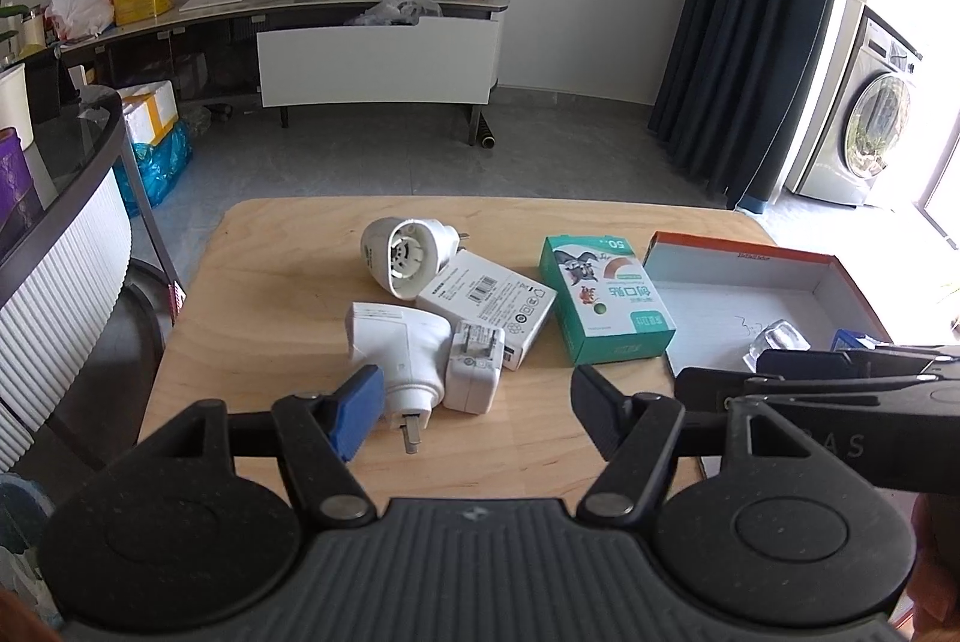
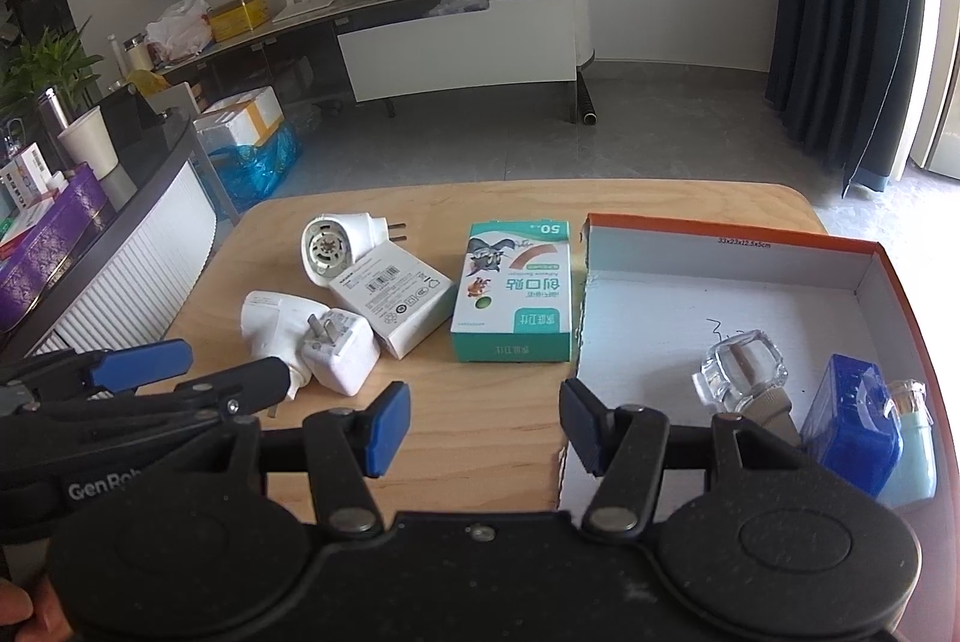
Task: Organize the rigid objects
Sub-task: 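Withdraw both open tools from the tray toward the remaining objects, then grasp the white plug adapter with left tool while right tool grasps the bandage box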
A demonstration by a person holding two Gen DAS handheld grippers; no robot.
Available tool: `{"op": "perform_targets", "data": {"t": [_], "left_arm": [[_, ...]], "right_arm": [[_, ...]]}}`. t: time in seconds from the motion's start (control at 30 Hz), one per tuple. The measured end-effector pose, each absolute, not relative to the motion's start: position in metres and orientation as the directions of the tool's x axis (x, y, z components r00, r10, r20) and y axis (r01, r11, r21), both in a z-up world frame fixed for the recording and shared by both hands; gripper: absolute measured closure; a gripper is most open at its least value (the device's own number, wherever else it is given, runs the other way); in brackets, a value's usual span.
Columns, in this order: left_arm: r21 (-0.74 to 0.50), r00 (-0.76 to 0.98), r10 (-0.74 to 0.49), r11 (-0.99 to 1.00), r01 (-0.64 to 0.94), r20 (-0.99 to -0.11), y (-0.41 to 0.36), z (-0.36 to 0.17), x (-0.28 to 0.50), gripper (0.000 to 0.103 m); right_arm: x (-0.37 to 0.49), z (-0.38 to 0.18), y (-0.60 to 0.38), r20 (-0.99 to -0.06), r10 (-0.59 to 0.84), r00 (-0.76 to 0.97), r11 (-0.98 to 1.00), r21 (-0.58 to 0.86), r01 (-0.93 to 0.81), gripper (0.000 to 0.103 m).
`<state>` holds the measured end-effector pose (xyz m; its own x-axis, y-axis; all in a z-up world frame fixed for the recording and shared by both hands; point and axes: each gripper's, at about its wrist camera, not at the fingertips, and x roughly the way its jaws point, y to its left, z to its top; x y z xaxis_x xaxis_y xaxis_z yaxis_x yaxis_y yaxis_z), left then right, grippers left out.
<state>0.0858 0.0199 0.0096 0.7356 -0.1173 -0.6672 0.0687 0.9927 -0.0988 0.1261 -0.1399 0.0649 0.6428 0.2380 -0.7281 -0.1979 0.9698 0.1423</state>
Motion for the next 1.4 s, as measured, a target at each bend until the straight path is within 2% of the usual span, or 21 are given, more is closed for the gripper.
{"op": "perform_targets", "data": {"t": [0.4,0.6,0.77,1.07,1.2,1.4], "left_arm": [[-0.057,0.7,-0.022,0.998,-0.027,-0.713,0.055,-0.016,0.113,0.031],[-0.049,0.685,-0.022,0.999,-0.02,-0.728,0.051,-0.025,0.133,0.031],[-0.029,0.689,-0.009,0.999,-0.018,-0.725,0.05,-0.031,0.142,0.026],[-0.007,0.689,-0.004,1.0,-0.001,-0.725,0.044,-0.04,0.154,0.026],[-0.032,0.679,-0.022,0.999,-0.002,-0.734,0.044,-0.044,0.156,0.034],[-0.047,0.687,-0.039,0.999,0.006,-0.726,0.044,-0.043,0.151,0.035]], "right_arm": [[0.129,0.057,-0.149,-0.722,0.25,0.646,0.968,0.165,-0.19,0.035],[0.131,0.055,-0.154,-0.721,0.246,0.648,0.969,0.167,-0.182,0.035],[0.133,0.054,-0.16,-0.722,0.236,0.651,0.972,0.163,-0.171,0.035],[0.139,0.049,-0.165,-0.726,0.231,0.648,0.973,0.165,-0.161,0.035],[0.144,0.048,-0.162,-0.73,0.234,0.643,0.972,0.165,-0.167,0.035],[0.162,0.042,-0.153,-0.74,0.254,0.623,0.967,0.178,-0.184,0.035]]}}
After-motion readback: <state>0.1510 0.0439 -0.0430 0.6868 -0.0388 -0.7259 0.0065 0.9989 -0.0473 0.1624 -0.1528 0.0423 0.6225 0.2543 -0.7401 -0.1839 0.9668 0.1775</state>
